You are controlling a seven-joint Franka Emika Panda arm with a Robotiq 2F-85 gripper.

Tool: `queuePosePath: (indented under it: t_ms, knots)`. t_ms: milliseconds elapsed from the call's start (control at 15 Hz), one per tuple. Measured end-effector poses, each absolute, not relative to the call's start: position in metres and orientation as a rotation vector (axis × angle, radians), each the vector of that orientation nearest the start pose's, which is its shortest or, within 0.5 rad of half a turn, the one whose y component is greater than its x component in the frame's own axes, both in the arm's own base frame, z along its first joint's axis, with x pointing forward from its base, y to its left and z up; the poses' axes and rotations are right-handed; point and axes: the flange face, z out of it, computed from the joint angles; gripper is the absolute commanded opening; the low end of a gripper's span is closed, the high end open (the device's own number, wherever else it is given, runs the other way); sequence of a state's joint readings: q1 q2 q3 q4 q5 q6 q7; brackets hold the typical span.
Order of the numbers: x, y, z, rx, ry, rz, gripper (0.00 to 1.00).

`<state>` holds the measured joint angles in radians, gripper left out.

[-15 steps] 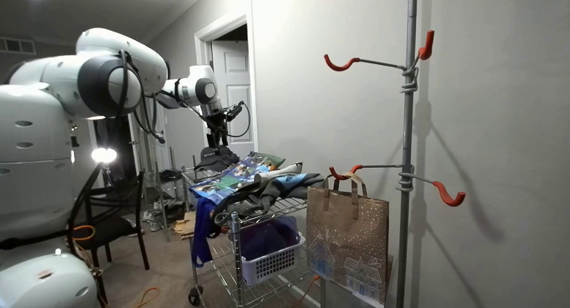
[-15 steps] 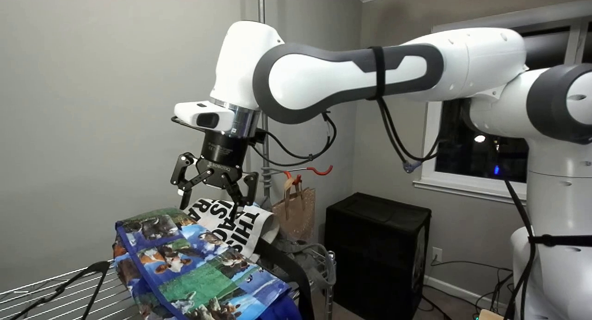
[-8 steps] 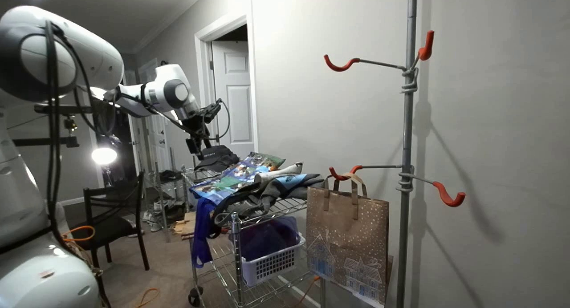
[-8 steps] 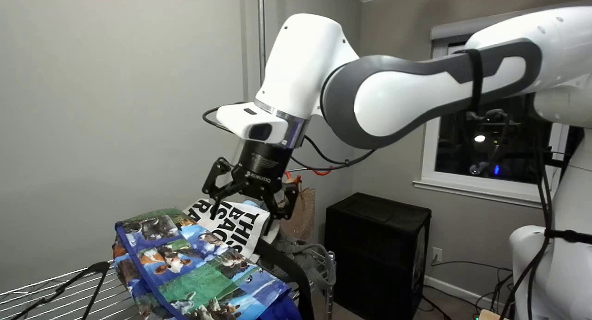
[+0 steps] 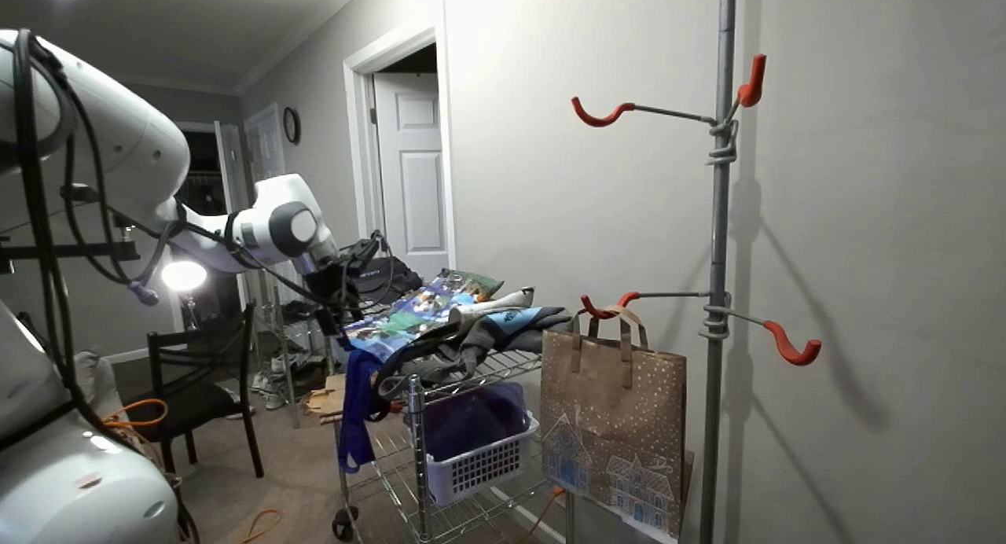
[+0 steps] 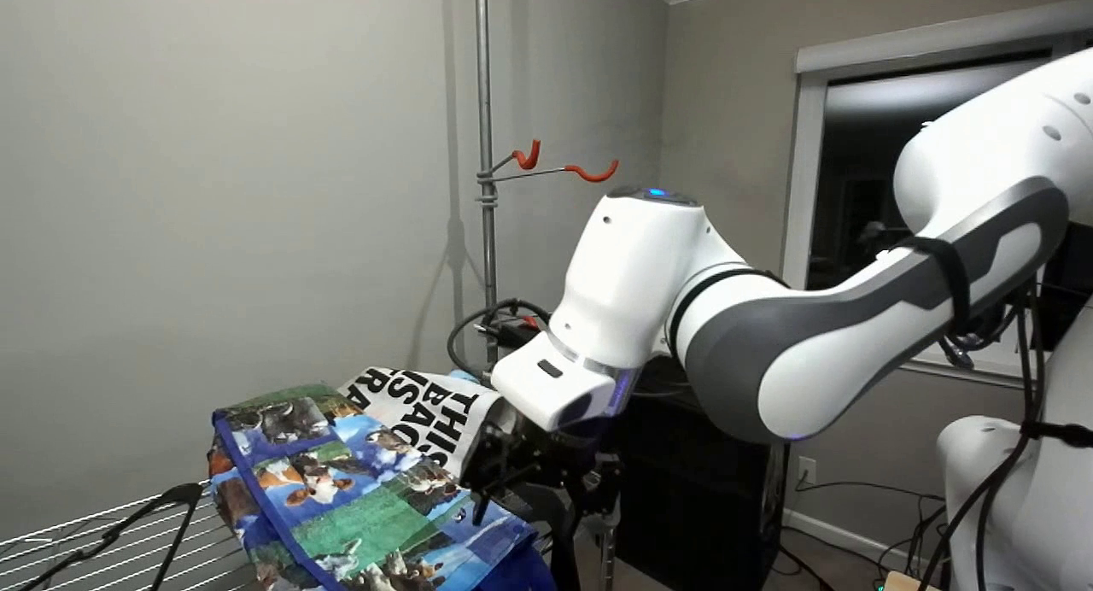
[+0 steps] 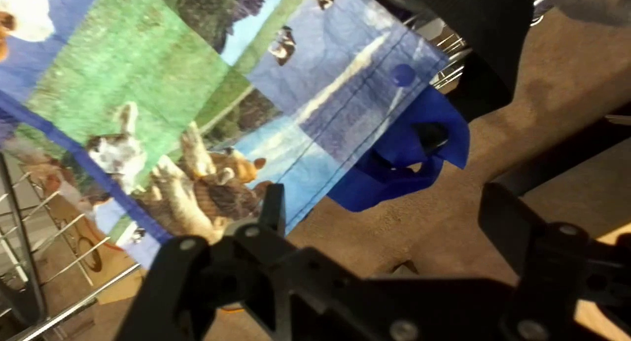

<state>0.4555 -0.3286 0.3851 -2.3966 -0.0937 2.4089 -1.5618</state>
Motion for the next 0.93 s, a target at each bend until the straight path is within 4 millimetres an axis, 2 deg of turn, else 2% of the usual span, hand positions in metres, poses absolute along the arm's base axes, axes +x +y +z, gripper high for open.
queuePosePath:
  t_ms: [200,467,733,933]
  knots:
    - [0.303,0.347,0.426,0.929,2.694,0.281,1.00]
    - [0.283,0.339,0.385,0.889,2.745,0.198,1.00]
    - [0.264,0.333,0.352,0.818,2.806,0.105,1.00]
    - [0.259,0.328,0.336,0.740,2.851,0.053,1.00]
